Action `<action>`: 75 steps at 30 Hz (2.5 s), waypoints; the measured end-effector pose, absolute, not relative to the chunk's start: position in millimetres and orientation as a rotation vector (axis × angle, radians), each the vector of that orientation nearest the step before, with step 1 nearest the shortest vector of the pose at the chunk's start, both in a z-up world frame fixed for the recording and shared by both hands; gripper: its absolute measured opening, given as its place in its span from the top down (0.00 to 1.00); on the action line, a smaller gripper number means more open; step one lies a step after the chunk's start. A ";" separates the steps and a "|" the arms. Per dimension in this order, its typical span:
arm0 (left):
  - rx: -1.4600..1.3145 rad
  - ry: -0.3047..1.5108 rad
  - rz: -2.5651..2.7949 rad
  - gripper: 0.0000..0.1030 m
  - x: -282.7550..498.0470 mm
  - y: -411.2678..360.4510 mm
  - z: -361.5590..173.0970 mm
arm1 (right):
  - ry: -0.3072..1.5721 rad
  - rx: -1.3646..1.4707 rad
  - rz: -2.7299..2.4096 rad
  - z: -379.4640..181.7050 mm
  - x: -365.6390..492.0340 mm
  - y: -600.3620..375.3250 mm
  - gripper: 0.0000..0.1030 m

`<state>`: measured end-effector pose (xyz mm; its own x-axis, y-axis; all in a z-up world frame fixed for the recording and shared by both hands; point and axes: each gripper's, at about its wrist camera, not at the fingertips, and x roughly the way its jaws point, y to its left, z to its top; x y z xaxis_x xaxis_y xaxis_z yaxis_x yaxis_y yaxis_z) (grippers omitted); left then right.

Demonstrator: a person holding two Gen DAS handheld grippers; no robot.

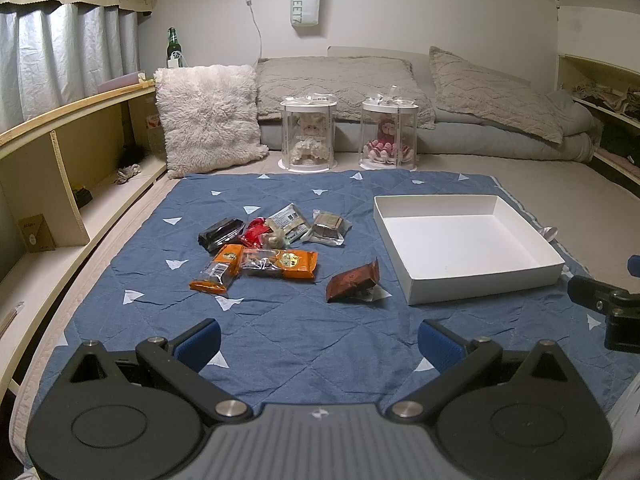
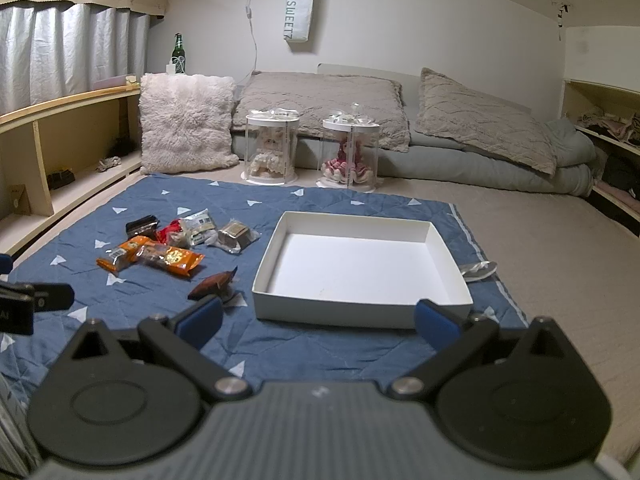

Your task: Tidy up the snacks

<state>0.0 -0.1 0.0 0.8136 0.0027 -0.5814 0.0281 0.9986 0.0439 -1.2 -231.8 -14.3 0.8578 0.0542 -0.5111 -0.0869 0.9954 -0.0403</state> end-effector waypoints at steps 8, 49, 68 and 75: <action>0.051 0.621 -0.014 0.00 -0.1 -0.1 0.0 | 0.535 -0.064 0.075 -14.3 -1.0 -231.7 0.00; 0.047 0.622 -0.015 0.00 0.0 0.1 0.0 | 0.538 -0.068 0.075 -14.4 -0.9 -230.9 0.00; 0.036 0.611 0.022 0.00 7.3 3.4 3.9 | 0.548 -0.050 0.078 -15.2 4.1 -230.2 0.00; 0.014 0.617 0.047 0.00 24.3 10.0 10.5 | 0.492 -0.098 0.077 -9.7 14.2 -222.0 0.00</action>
<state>24.3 10.0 10.5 0.8144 0.0478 -0.5784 -0.0397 0.9989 0.0267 14.2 -222.0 -9.7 0.8786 0.0505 -0.4748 -0.0975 0.9924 -0.0749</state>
